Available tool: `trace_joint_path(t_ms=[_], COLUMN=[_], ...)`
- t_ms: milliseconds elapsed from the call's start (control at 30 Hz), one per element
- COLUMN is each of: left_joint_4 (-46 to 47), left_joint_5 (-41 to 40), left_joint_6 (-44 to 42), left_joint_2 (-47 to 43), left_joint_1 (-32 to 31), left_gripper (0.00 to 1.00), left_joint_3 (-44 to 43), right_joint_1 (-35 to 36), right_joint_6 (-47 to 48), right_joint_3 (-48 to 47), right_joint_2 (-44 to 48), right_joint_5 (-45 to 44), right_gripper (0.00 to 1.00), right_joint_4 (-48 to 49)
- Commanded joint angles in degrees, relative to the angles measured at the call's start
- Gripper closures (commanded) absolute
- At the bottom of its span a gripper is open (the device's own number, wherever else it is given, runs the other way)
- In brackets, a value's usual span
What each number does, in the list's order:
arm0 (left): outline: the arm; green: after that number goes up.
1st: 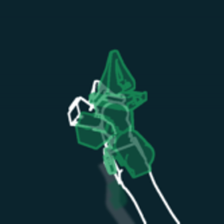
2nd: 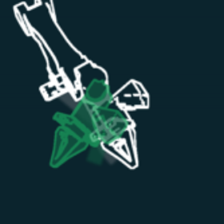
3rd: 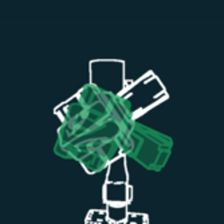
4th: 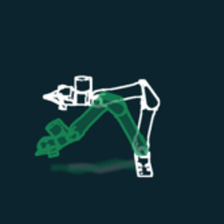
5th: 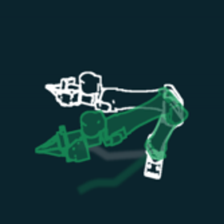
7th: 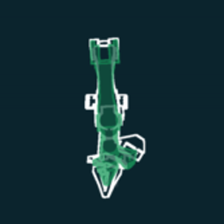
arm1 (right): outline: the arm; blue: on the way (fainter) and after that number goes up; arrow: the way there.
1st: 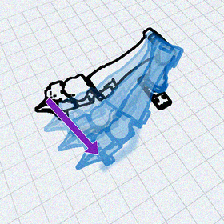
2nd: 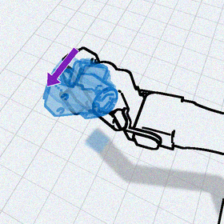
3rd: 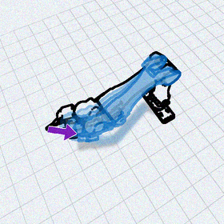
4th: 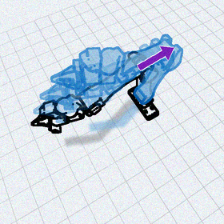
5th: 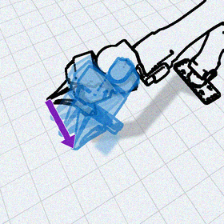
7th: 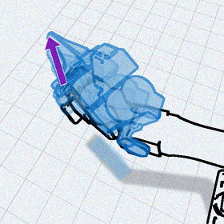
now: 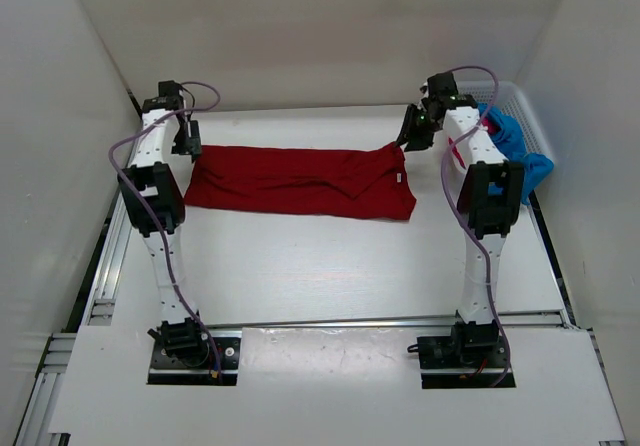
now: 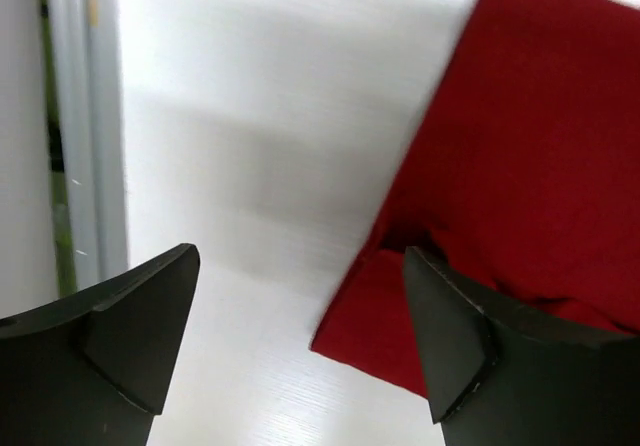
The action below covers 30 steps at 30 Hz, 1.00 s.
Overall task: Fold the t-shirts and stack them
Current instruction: Fold the other side of the tshirt into a rectangle
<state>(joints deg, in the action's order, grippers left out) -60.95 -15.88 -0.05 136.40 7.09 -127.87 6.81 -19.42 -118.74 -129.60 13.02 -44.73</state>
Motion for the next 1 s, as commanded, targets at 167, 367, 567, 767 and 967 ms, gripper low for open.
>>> trace_joint_path(t_ms=[167,367,567,767,967], left_joint_4=[1.18,1.18,1.18,1.71,1.01], left_joint_5=[2.94,6.64,8.05,10.42,14.03], left_joint_6=[0.05,0.05,0.05,0.05,0.05], left_joint_2=[-10.36,-10.11,-6.67,-4.3,-2.02], left_joint_1=[2.48,1.35,0.82,0.82,0.21], left_gripper=[0.03,0.03,0.03,0.03,0.25], left_joint_3=[11.05,20.2,16.26,14.93,15.55], right_joint_1=[-0.3,0.22,0.22,0.22,0.22], right_joint_6=[-0.27,-0.27,-1.41,-3.86,-5.45], right_joint_3=[-0.9,24.49,40.51,44.2,41.49], right_joint_2=[9.53,21.57,23.7,19.39,15.88], right_joint_5=[-0.97,-1.76,-1.85,4.9,5.44], right_gripper=[0.28,0.19,0.17,0.16,0.18], right_joint_4=[-3.34,-3.96,2.53,9.46,10.8])
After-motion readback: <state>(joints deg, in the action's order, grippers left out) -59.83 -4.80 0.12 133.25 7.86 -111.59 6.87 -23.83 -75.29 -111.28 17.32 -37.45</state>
